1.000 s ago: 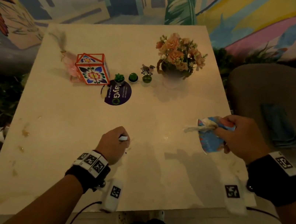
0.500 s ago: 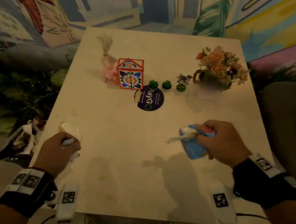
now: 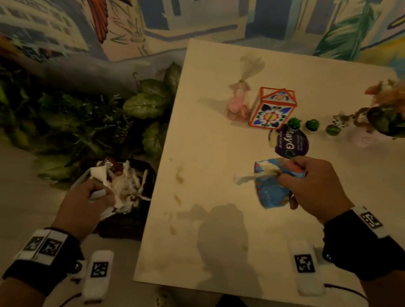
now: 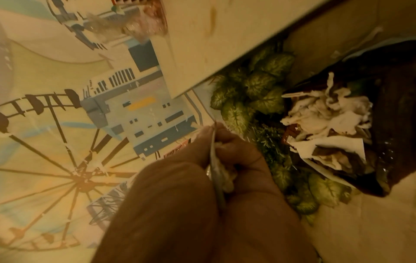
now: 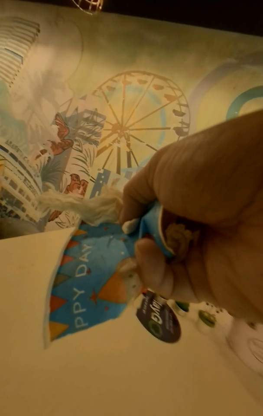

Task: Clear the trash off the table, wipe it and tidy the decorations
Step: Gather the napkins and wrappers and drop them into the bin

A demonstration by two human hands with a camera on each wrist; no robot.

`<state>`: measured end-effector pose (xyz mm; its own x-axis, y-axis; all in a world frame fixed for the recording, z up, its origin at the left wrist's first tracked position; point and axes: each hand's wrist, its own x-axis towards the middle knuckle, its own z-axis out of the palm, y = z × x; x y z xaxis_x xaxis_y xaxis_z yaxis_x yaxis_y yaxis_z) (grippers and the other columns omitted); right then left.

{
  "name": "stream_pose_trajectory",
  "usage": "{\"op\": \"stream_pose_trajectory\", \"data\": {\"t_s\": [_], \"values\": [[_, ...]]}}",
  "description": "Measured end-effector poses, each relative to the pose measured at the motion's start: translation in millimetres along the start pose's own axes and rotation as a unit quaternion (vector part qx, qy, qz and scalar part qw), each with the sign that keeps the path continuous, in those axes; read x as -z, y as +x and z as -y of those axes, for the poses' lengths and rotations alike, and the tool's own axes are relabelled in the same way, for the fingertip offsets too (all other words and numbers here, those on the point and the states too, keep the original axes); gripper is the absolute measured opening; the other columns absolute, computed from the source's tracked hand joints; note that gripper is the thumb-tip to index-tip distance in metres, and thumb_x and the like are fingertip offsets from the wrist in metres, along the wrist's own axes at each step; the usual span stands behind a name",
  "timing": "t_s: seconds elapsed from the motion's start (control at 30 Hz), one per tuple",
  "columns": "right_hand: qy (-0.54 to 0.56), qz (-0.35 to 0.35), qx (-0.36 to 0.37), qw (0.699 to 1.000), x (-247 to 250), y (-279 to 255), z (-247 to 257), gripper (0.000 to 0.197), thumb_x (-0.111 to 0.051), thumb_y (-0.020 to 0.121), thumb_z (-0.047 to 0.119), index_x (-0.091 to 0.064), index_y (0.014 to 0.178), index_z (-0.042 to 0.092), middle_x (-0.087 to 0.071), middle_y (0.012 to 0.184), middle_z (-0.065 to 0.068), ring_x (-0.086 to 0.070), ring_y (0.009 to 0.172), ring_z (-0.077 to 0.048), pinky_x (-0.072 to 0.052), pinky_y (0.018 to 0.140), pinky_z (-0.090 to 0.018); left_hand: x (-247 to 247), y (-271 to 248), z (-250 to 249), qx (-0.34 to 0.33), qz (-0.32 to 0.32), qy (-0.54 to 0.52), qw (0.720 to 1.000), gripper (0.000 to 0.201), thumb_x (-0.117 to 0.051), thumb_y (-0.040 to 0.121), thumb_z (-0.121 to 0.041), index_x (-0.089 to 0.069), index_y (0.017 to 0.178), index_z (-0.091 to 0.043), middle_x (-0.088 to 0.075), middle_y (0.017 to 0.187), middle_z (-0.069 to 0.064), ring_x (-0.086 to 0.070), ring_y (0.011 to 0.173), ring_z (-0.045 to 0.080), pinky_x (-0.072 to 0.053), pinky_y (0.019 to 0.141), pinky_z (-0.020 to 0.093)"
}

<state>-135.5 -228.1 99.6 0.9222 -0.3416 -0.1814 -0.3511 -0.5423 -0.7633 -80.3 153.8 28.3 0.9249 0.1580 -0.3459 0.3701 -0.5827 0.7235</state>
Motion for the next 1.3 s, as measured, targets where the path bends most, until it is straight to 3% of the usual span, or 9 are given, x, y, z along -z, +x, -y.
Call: {"op": "stream_pose_trajectory", "data": {"t_s": [0.2,0.33,0.5,0.63,0.77,0.87,1.07,1.2,1.3], "values": [[-0.009,0.069,0.045,0.997,-52.0,22.8,33.6,0.013,-0.064,0.082,0.004,-0.059,0.078,-0.008,-0.058,0.062,-0.029,-0.051,0.032,-0.021,-0.044,0.035,-0.028,25.4,22.0,32.4,0.034,-0.026,-0.002,0.999,0.007,-0.064,0.086,-0.007,-0.059,0.082,-0.003,-0.06,0.092,0.007,-0.053,0.09,0.022,-0.04,0.071,0.034],[-0.012,0.117,0.08,0.99,-88.2,44.3,59.5,0.01,-0.064,0.082,0.004,-0.06,0.076,-0.003,-0.059,0.061,-0.023,-0.053,0.033,-0.02,-0.043,0.035,-0.024,38.1,36.4,55.9,0.059,-0.048,0.0,0.997,0.01,-0.066,0.084,-0.01,-0.06,0.077,-0.01,-0.064,0.089,0.006,-0.058,0.088,0.025,-0.049,0.074,0.042],[0.004,0.171,0.106,0.98,-130.3,52.9,88.5,0.011,-0.063,0.081,0.003,-0.061,0.072,0.008,-0.058,0.057,-0.01,-0.053,0.034,-0.019,-0.044,0.037,-0.029,53.3,57.5,89.4,0.099,-0.047,-0.011,0.994,0.014,-0.068,0.083,-0.01,-0.06,0.072,-0.015,-0.064,0.08,0.008,-0.062,0.083,0.03,-0.055,0.078,0.053],[-0.003,0.19,0.109,0.976,-173.9,54.6,107.4,0.007,-0.066,0.079,0.007,-0.063,0.073,0.011,-0.057,0.058,0.001,-0.052,0.037,-0.008,-0.043,0.041,-0.028,63.2,84.4,104.4,0.108,-0.034,-0.006,0.994,0.013,-0.067,0.083,-0.009,-0.061,0.072,-0.012,-0.065,0.078,0.01,-0.062,0.08,0.03,-0.055,0.075,0.048],[-0.017,0.182,0.116,0.976,-231.2,53.6,127.2,0.016,-0.066,0.081,0.011,-0.057,0.074,-0.001,-0.057,0.067,-0.015,-0.051,0.05,-0.021,-0.045,0.054,-0.037,74.7,124.3,121.6,0.099,0.004,0.016,0.995,0.008,-0.065,0.083,-0.006,-0.06,0.077,-0.006,-0.063,0.079,0.012,-0.059,0.08,0.03,-0.047,0.069,0.036],[-0.021,0.168,0.08,0.982,-279.0,51.0,136.8,0.022,-0.066,0.08,0.011,-0.053,0.073,-0.006,-0.053,0.068,-0.022,-0.048,0.059,-0.031,-0.037,0.056,-0.034,87.3,155.7,140.8,0.087,0.055,0.042,0.994,0.01,-0.065,0.083,-0.006,-0.058,0.075,-0.009,-0.062,0.081,0.013,-0.058,0.079,0.03,-0.046,0.069,0.035],[-0.021,0.202,-0.048,0.978,-366.2,52.3,151.5,0.036,-0.067,0.08,0.008,-0.04,0.058,0.018,-0.043,0.057,0.002,-0.043,0.053,-0.01,-0.033,0.054,-0.026,120.2,201.7,177.9,0.076,0.14,0.075,0.984,0.008,-0.062,0.085,-0.009,-0.057,0.078,-0.009,-0.061,0.082,0.011,-0.057,0.077,0.025,-0.046,0.065,0.03],[-0.029,0.219,-0.125,0.967,-415.5,60.9,143.3,0.021,-0.066,0.081,0.013,-0.05,0.068,0.018,-0.049,0.065,0.004,-0.047,0.056,-0.007,-0.037,0.044,-0.011,122.7,228.6,196.8,0.096,0.176,0.102,0.974,0.013,-0.061,0.084,-0.011,-0.054,0.074,-0.014,-0.059,0.081,0.01,-0.059,0.078,0.029,-0.052,0.067,0.036],[-0.049,0.229,-0.159,0.959,-446.0,75.8,133.6,0.033,-0.065,0.083,0.013,-0.042,0.061,0.018,-0.041,0.062,0.005,-0.04,0.056,-0.004,-0.032,0.045,-0.014,110.9,248.7,202.5,0.092,0.2,0.114,0.969,0.017,-0.061,0.086,-0.011,-0.051,0.073,-0.017,-0.057,0.086,0.008,-0.055,0.082,0.025,-0.045,0.066,0.03]]}}
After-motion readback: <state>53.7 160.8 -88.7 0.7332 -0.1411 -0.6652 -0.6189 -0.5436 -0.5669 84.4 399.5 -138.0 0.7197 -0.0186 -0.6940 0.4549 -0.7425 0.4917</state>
